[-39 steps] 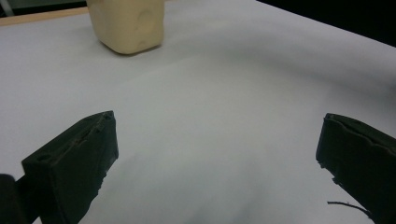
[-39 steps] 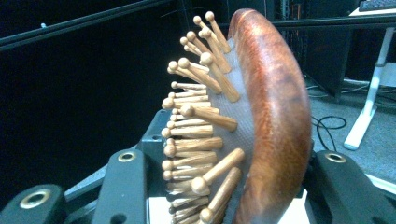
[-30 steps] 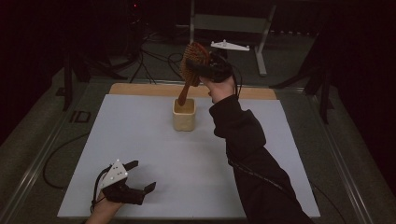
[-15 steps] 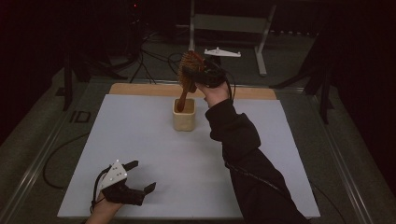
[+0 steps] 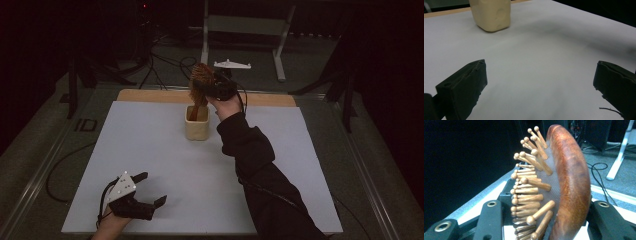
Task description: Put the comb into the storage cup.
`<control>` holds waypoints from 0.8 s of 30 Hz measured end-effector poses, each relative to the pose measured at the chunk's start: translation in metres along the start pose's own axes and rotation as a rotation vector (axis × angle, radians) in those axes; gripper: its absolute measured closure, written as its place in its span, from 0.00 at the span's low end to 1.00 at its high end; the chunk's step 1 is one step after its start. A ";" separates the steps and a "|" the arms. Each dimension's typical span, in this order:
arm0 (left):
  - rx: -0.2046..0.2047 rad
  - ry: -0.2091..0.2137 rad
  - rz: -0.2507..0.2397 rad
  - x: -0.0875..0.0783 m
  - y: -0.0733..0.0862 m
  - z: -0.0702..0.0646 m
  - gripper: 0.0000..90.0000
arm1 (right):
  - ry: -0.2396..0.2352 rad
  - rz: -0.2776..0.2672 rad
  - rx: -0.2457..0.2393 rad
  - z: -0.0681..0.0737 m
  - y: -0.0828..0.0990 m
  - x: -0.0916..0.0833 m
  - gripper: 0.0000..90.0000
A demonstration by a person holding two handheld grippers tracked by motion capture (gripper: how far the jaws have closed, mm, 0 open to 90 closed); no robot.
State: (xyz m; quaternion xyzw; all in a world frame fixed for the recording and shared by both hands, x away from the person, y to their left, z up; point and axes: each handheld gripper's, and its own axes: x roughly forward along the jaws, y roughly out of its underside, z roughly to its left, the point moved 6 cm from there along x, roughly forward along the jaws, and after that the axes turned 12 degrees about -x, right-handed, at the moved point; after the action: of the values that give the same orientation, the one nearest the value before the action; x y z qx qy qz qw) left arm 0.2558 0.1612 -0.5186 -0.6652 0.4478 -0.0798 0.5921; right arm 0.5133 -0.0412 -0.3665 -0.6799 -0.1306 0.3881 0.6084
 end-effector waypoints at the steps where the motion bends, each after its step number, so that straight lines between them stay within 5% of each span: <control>1: -0.001 0.001 -0.001 0.000 0.000 0.000 0.00 | 0.002 0.004 -0.002 0.000 0.002 0.001 0.56; 24: -0.004 0.006 0.004 0.001 0.001 0.000 0.00 | -0.026 0.044 0.045 0.001 0.031 0.015 0.56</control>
State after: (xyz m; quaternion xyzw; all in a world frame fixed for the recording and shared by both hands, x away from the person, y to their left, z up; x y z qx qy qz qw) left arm 0.2558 0.1609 -0.5194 -0.6653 0.4510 -0.0796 0.5895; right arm 0.5135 -0.0383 -0.4010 -0.6635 -0.1147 0.4131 0.6132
